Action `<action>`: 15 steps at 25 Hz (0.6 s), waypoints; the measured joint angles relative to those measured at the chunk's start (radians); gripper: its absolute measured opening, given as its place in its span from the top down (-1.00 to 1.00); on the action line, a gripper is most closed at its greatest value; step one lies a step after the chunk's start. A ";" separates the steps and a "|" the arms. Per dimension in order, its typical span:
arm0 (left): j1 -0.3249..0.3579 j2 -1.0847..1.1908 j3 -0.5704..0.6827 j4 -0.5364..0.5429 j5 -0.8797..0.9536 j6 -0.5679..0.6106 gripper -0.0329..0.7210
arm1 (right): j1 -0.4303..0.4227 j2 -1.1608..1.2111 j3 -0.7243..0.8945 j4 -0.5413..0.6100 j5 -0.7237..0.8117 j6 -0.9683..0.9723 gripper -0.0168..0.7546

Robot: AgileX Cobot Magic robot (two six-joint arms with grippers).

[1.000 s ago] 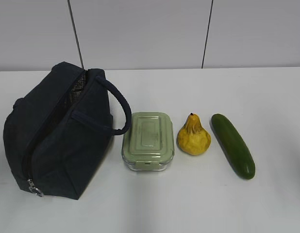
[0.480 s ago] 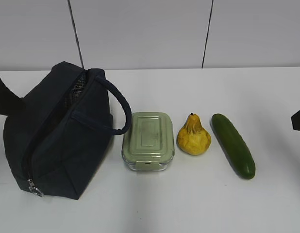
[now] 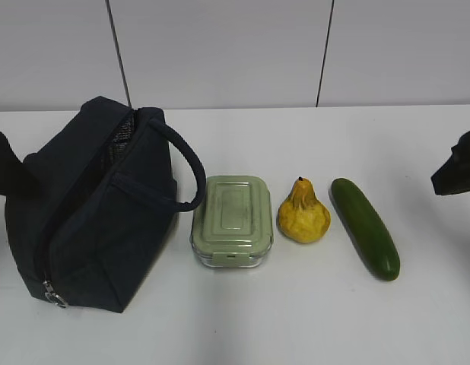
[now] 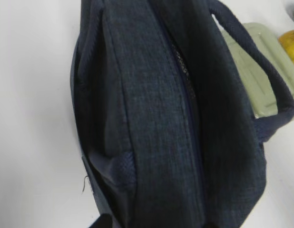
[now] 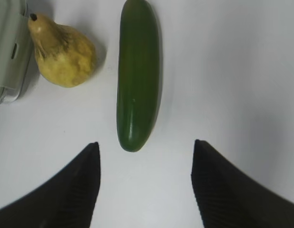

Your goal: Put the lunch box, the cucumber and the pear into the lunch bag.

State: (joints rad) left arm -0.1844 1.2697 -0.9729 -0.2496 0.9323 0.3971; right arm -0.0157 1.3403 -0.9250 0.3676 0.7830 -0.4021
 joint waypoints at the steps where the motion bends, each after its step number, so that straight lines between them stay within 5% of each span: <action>1: 0.000 0.014 0.000 -0.001 0.000 -0.002 -0.02 | 0.000 0.012 -0.008 0.009 -0.001 -0.004 -0.26; 9: 0.000 0.111 -0.001 -0.005 -0.051 -0.002 0.01 | 0.000 0.081 -0.054 0.064 -0.007 -0.052 -0.26; 15: 0.000 0.128 -0.001 -0.019 -0.086 -0.002 0.87 | 0.000 0.145 -0.064 0.110 -0.011 -0.089 -0.26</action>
State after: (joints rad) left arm -0.1844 1.3974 -0.9740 -0.2686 0.8467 0.3946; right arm -0.0157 1.4857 -0.9893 0.4774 0.7722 -0.4910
